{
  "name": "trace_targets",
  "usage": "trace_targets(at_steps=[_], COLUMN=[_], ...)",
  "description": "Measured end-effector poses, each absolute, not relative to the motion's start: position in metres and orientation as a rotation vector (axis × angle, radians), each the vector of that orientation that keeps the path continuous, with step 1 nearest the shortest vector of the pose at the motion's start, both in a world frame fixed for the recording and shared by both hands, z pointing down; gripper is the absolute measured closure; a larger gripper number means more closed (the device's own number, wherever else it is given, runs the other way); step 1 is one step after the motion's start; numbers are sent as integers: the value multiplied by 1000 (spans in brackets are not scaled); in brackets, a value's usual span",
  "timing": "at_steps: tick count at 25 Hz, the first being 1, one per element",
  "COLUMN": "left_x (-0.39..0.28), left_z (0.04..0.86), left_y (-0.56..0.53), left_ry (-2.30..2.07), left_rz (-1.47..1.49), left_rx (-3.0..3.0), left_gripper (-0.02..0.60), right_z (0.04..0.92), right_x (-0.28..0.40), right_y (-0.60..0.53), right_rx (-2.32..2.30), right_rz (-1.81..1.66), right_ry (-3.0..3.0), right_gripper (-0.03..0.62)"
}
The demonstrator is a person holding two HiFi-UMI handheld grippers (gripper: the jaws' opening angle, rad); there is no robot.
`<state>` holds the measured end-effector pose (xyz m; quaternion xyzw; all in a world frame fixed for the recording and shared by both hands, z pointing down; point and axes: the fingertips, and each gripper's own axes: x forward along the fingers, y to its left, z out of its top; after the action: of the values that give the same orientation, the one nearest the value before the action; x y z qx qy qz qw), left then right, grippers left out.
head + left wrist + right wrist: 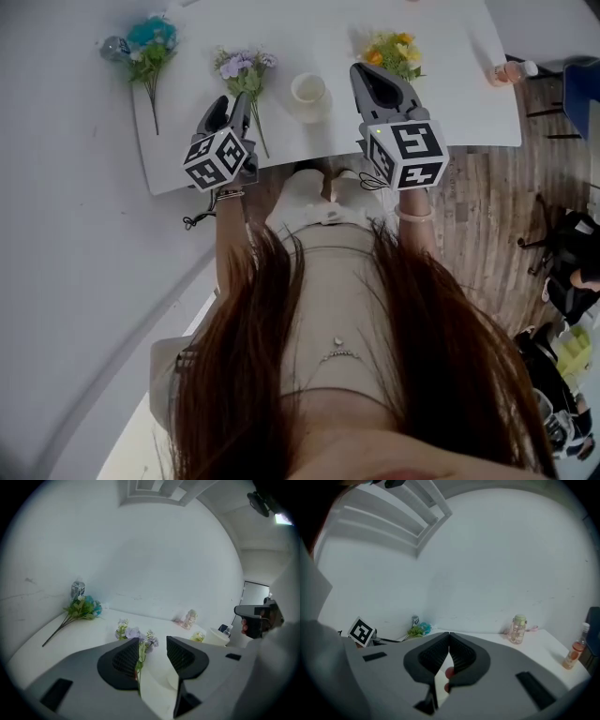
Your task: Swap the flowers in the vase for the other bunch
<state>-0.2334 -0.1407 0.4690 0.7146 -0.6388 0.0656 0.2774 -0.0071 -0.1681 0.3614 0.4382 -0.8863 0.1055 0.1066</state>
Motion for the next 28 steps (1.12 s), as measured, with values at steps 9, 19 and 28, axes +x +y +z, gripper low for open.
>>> trace_targets(at_steps=[9, 19, 28], left_x=[-205, -174, -146], left_z=[434, 405, 387], left_y=[-114, -84, -60], left_ry=[-1793, -1878, -1925], left_rz=[138, 77, 46], left_rx=[1956, 1965, 1982], left_gripper=[461, 529, 554], right_z=[353, 347, 346], right_x=[15, 40, 67], right_y=[-156, -134, -116], right_rx=[1254, 1181, 1140], right_rz=[309, 280, 263], right_ry=[-2654, -2693, -2717], right_gripper=[566, 566, 566])
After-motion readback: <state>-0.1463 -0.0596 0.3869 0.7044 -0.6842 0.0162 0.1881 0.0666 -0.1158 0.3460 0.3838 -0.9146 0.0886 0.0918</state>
